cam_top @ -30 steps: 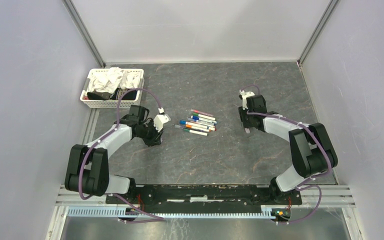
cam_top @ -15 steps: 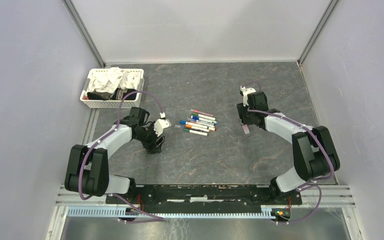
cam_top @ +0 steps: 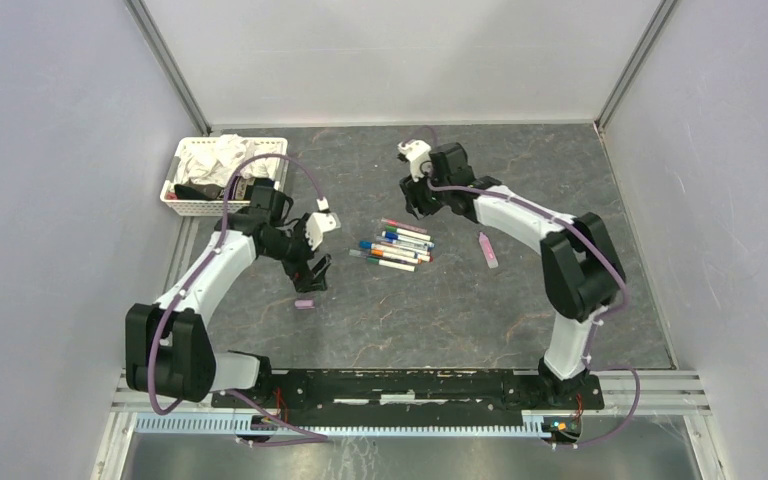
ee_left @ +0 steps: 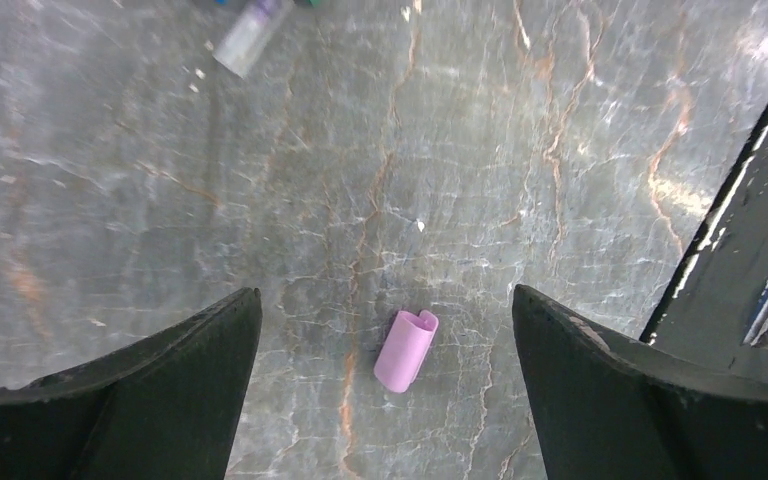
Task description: Open the pen caps
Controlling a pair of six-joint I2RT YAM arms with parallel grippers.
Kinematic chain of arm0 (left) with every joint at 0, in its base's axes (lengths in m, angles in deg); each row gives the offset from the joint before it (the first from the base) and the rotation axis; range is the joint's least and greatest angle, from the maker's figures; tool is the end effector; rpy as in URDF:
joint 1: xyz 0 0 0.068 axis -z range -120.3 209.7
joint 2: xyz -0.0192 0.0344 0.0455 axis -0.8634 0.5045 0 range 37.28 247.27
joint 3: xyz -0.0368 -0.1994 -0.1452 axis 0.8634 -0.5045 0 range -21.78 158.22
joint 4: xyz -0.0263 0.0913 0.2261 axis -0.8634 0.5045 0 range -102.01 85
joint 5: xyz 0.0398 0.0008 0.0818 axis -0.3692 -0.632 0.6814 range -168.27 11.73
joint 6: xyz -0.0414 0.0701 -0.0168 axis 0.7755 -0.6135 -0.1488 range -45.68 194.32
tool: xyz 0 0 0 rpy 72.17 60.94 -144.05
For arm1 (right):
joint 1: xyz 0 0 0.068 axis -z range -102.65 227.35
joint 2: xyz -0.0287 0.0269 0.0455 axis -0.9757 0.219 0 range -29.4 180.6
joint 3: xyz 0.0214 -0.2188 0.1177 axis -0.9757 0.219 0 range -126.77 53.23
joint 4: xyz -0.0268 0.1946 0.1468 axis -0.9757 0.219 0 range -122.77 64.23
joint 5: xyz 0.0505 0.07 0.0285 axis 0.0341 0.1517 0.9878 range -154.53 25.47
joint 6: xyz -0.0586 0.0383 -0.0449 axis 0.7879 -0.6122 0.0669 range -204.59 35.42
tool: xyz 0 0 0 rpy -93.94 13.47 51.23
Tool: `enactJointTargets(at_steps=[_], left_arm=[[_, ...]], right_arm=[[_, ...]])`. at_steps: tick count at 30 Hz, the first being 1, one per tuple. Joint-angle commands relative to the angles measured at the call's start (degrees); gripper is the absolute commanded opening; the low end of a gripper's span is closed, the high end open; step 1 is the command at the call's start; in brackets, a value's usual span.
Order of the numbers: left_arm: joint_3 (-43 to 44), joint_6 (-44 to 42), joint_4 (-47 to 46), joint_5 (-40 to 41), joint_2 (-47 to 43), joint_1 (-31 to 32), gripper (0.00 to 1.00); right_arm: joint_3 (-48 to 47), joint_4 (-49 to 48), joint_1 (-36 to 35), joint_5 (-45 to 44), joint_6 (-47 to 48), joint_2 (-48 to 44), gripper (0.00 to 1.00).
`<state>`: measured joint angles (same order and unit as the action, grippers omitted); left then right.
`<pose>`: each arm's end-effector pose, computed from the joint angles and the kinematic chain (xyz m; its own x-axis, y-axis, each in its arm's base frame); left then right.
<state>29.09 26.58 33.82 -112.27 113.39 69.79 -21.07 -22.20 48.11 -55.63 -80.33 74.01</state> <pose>0.2268 -0.0816 0.1764 -0.3866 0.6921 -0.6095 0.9071 0.4048 -0.1156 0.3573 0.2128 0.1952 -0.5122 -0.3708 -0.7747 -0.6262 0.7786 0.0414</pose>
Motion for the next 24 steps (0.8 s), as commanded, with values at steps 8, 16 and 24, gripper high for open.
enactJointTargets(at_steps=[8, 16, 24], left_arm=[[12.3, 2.2, 11.4, -7.0, -3.6, -1.6, 1.0], [13.8, 2.9, 12.0, -7.3, -3.1, -1.6, 1.0], [13.3, 4.3, 12.5, -6.2, -3.6, -1.6, 1.0]], right_arm=[[-10.9, 5.8, -0.4, 6.8, 5.8, 14.1, 0.46], [-11.9, 6.3, -0.4, 6.9, 6.3, 16.5, 0.44], [-13.8, 6.7, -0.5, 5.3, 6.5, 19.4, 0.36]])
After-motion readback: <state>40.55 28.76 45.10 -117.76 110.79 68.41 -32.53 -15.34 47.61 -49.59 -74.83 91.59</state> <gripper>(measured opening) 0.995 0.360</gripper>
